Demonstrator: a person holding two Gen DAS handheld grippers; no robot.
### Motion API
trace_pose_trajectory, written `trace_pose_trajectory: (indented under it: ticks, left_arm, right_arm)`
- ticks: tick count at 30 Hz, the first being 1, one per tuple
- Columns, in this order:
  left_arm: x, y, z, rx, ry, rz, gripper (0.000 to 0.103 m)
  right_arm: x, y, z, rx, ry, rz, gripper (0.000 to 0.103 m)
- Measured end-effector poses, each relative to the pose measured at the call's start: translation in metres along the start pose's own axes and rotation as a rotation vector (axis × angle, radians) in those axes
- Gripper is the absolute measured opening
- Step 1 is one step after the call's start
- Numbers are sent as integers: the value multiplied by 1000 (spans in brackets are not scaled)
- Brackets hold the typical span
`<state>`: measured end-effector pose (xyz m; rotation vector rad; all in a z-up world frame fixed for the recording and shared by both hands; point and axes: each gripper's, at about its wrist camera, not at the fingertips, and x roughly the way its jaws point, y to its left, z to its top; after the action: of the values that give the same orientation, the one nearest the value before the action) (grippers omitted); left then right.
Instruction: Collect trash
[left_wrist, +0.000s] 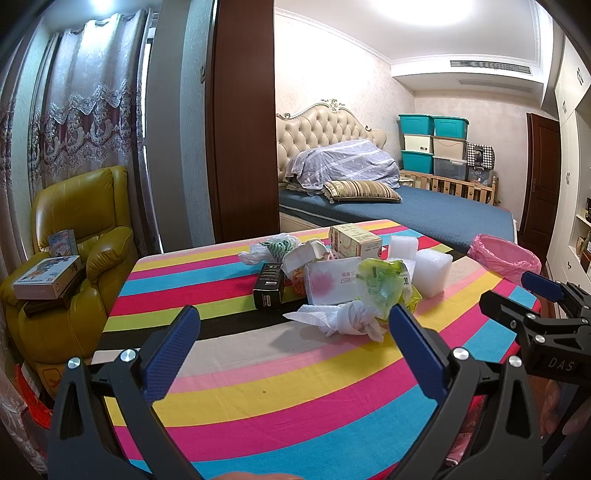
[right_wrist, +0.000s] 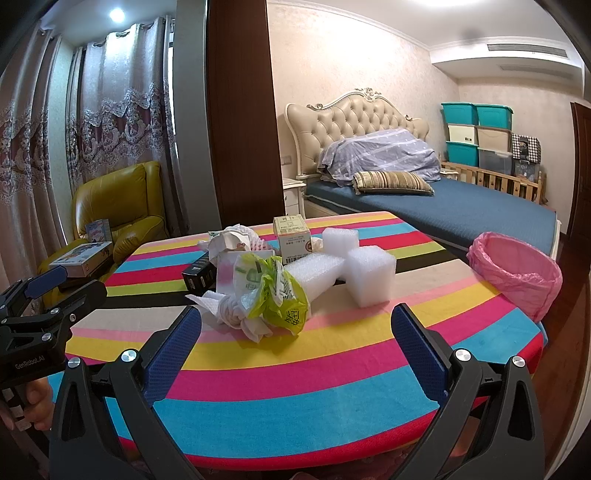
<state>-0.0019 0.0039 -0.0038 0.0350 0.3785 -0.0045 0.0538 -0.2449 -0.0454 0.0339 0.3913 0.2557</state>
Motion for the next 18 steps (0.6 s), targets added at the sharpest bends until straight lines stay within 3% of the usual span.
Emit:
trace_pose_trajectory:
  ticks: [18]
  left_arm:
    - [1,-4,-1,11,6,-6,99]
  right_arm:
    - [7,-3,-12,10,6,-5,96]
